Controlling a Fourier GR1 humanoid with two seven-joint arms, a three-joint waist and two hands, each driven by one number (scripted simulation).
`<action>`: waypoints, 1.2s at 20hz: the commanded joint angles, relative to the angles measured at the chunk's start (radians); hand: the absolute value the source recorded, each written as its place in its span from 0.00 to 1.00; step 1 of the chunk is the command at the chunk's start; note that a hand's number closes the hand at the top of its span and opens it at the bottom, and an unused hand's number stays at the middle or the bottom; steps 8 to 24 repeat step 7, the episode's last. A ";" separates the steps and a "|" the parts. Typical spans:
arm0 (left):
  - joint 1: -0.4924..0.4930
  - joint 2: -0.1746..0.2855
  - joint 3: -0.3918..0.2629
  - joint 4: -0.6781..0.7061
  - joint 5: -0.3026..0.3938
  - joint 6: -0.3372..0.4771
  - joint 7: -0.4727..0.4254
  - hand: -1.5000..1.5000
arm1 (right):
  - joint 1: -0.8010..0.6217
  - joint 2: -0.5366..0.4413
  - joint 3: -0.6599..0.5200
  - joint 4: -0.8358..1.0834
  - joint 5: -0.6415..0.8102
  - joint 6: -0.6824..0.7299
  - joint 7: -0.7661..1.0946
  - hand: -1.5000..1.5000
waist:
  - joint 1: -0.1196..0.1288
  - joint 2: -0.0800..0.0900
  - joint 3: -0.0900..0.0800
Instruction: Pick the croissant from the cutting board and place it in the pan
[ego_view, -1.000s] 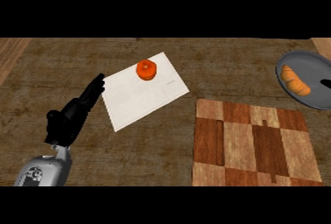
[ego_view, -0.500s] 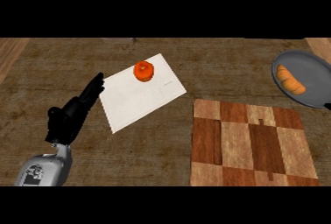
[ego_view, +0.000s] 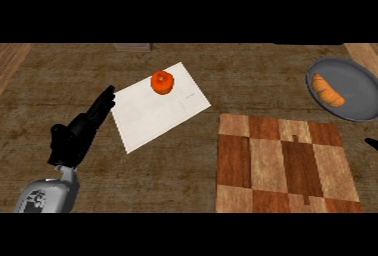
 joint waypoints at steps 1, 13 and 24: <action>-0.022 -0.019 -0.012 -0.012 -0.014 0.011 0.042 0.50 | 0.080 0.062 0.012 -0.010 -0.021 0.018 -0.113 0.00 | -0.010 -0.004 -0.001; 0.010 -0.036 -0.017 -0.032 -0.026 0.010 0.012 0.50 | 0.096 0.071 0.039 -0.008 -0.039 -0.041 -0.125 0.00 | -0.008 -0.004 -0.001; 0.010 -0.036 -0.017 -0.032 -0.026 0.010 0.012 0.50 | 0.096 0.071 0.039 -0.008 -0.039 -0.041 -0.125 0.00 | -0.008 -0.004 -0.001</action>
